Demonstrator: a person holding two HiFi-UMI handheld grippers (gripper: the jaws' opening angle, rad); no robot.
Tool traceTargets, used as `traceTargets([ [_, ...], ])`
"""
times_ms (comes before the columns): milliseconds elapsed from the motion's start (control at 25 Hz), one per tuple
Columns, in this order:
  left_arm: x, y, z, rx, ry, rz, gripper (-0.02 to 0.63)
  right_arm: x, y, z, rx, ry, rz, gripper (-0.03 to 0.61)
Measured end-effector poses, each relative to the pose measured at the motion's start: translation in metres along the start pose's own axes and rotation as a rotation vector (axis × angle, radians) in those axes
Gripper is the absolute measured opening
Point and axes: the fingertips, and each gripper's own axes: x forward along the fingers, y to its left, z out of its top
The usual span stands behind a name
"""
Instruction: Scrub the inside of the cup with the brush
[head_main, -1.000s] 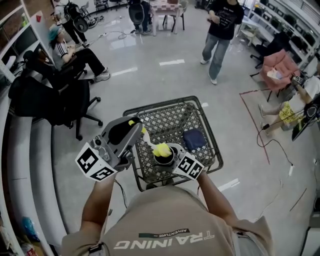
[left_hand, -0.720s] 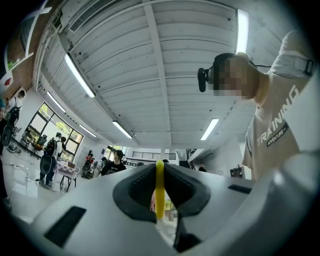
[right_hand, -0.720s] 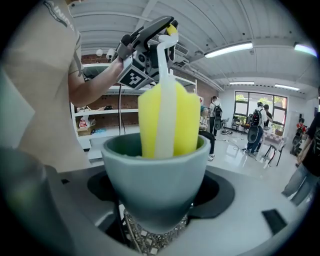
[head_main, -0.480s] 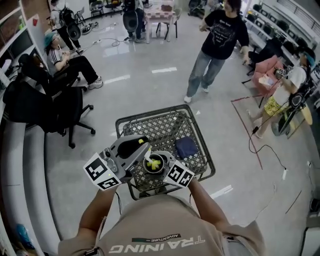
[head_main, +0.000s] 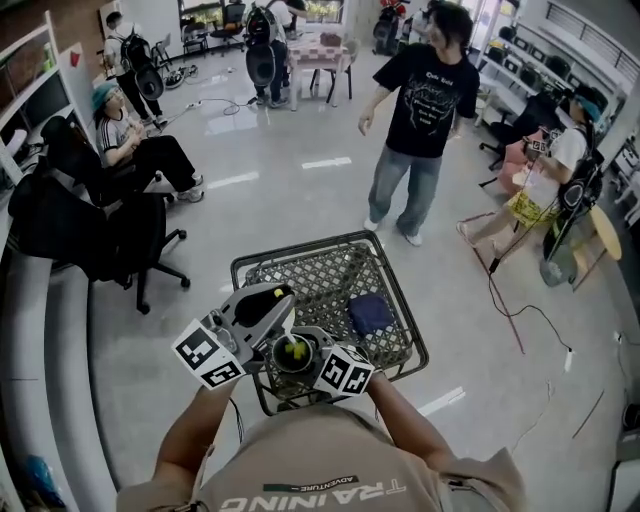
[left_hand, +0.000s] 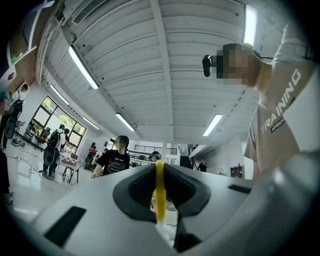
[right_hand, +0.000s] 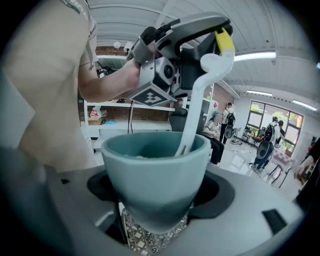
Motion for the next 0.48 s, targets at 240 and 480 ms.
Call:
traceTargets([
  [240,0.007,-0.008,0.014,0.045,-0.008,-0.040,0.052,0.001,-0.014,-0.002,-0.034,0.029,-0.032,0.396],
  [480,-0.001,-0.013,0.043,0.059,-0.075,-0.060,0.052,0.002,-0.010,-0.010,0.015,0.020,-0.032,0.395],
])
